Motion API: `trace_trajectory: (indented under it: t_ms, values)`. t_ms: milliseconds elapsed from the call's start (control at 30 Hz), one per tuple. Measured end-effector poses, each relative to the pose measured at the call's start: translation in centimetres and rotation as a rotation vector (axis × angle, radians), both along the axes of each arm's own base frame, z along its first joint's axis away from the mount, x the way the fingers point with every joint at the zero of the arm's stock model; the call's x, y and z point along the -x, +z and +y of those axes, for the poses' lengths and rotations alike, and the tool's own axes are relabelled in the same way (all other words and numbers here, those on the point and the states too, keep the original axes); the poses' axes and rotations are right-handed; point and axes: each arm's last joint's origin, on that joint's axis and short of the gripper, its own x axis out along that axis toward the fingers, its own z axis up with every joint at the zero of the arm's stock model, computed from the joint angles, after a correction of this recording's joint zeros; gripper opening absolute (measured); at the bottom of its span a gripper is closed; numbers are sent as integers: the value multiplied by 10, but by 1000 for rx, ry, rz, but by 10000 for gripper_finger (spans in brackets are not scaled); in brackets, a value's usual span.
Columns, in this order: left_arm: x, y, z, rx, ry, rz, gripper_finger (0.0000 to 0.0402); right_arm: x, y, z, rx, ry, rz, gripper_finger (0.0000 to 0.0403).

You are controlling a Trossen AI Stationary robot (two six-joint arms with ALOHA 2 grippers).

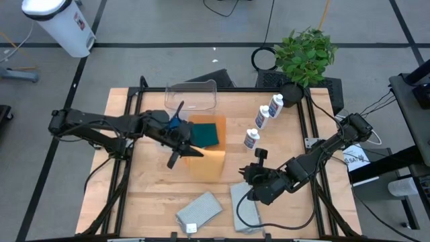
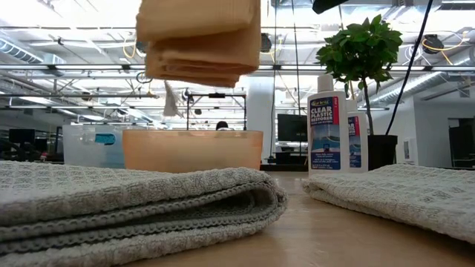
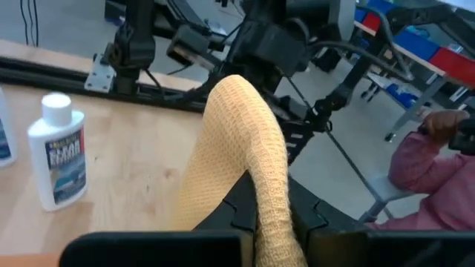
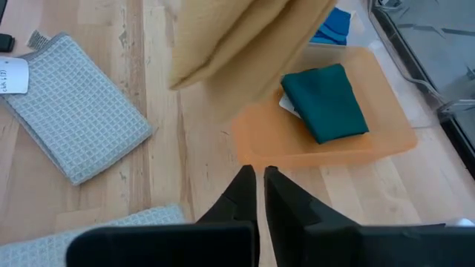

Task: Pick & Place Kitchen Items
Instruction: Put the yellow towel into the orange bin

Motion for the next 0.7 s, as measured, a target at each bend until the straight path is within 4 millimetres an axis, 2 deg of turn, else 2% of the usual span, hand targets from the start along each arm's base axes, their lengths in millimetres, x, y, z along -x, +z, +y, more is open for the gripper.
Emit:
trace_trajectory:
  t_ms: [100,400,600,700]
  values:
    - [0,5,-1,-33,-8,-21,21,0,0,0,0,0,0,1]
    - [1,1,-1,-119,-32,-21,21,0,0,0,0,0,0,1]
    - [15,9,22,-172,65,-56,20,0,0,0,-3,-1,-1,1]
    - [17,-2,36,-192,89,-25,20,0,0,0,-2,-1,-1,1]
